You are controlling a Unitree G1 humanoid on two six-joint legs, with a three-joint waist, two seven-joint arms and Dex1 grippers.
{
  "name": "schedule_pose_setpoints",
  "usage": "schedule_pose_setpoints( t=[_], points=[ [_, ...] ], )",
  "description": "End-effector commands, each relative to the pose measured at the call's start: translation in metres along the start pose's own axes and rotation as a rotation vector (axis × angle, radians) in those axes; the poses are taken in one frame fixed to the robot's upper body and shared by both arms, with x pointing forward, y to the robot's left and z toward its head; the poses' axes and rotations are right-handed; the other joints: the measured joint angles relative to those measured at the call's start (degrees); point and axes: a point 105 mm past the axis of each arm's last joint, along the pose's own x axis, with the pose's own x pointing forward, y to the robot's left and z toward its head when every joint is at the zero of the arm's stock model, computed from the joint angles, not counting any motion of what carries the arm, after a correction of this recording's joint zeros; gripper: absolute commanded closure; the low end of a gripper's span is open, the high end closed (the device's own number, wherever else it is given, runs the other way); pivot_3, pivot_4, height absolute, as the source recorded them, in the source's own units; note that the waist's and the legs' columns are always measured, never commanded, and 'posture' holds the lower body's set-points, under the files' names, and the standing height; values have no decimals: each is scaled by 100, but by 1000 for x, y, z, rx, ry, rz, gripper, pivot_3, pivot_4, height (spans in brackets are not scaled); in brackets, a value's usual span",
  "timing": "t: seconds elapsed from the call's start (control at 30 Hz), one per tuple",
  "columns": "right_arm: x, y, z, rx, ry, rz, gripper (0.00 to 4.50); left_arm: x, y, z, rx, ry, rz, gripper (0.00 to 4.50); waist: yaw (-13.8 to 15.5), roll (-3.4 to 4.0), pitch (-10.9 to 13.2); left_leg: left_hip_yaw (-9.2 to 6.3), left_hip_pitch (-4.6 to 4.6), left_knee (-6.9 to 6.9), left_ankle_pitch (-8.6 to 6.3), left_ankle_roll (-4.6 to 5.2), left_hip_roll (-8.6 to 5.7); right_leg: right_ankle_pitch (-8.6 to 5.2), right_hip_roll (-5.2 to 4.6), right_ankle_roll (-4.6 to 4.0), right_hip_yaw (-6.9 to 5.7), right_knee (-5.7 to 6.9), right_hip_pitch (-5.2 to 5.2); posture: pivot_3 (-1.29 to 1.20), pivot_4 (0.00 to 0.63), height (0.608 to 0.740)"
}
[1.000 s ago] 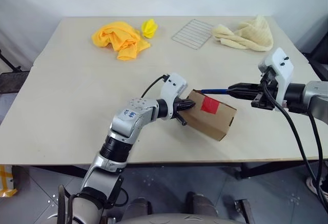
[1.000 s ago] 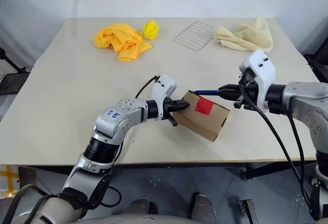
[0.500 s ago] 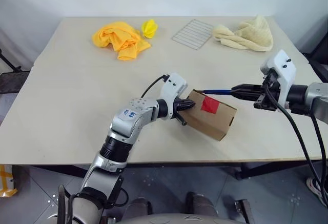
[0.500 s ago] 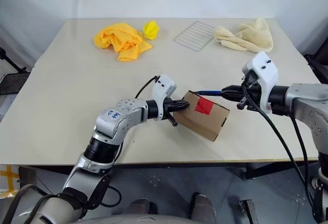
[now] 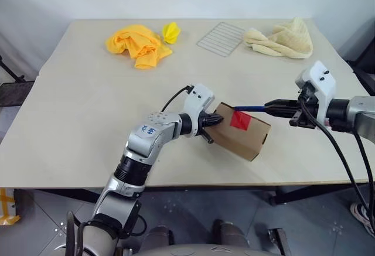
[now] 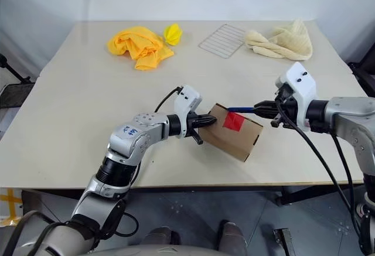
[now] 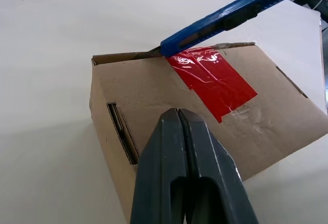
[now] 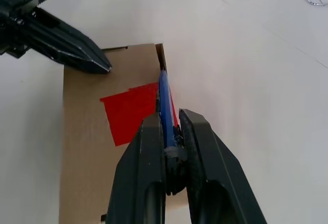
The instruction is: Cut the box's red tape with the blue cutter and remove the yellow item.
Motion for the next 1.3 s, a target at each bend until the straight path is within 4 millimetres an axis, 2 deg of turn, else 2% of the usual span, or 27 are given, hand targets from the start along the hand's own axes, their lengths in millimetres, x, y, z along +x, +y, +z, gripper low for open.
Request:
schedule_pose_setpoints(
  t=[0.03, 0.27, 0.4, 0.67, 0.9, 1.17, 1.3],
  points=[
    [-4, 8, 2, -46, 51, 41, 4355, 3, -2, -1, 4, 17, -3, 4477, 1, 0, 0, 0, 0, 0, 0, 0, 0, 0, 0, 0, 0, 0, 0, 0, 150, 740],
    [-5, 6, -7, -75, 176, 75, 4355, 7, -3, -5, -26, 50, 16, 4477, 9, 0, 0, -3, 6, 1, -1, 1, 0, 0, 0, 0, 0, -3, 9, 0, 150, 740],
    [-4, 2, -6, -87, 198, 71, 4355, 9, -4, -9, -29, 70, 25, 4477, 1, -1, -1, -3, 11, 1, -1, 1, 0, 0, 0, 0, 0, -2, 13, 0, 150, 740],
    [-4, 11, -5, -74, 261, 118, 4355, 12, -4, -22, -35, 164, 51, 4477, 13, -2, -2, -5, 13, 3, -1, 1, 0, 0, 0, 0, 0, -2, 18, 0, 150, 740],
    [-6, 7, -15, -42, 363, 90, 4355, 16, -4, -30, -56, 223, 75, 4477, 51, -7, -5, -6, 16, 5, -1, 1, 0, 0, -1, 0, 0, -2, 22, 0, 150, 740],
    [-11, 4, -13, -37, 403, 86, 4355, 18, -5, -33, -56, 230, 92, 4477, 122, -11, -8, -6, 19, 7, -1, 1, 0, 0, -1, 0, 2, -1, 24, 0, 150, 740],
    [-7, 0, -4, -37, 389, 84, 4355, 19, -4, -33, -57, 225, 96, 4477, 126, -11, -8, -6, 19, 8, -1, 1, 0, 1, -1, -1, 2, 0, 24, 0, 150, 740]
  ],
)
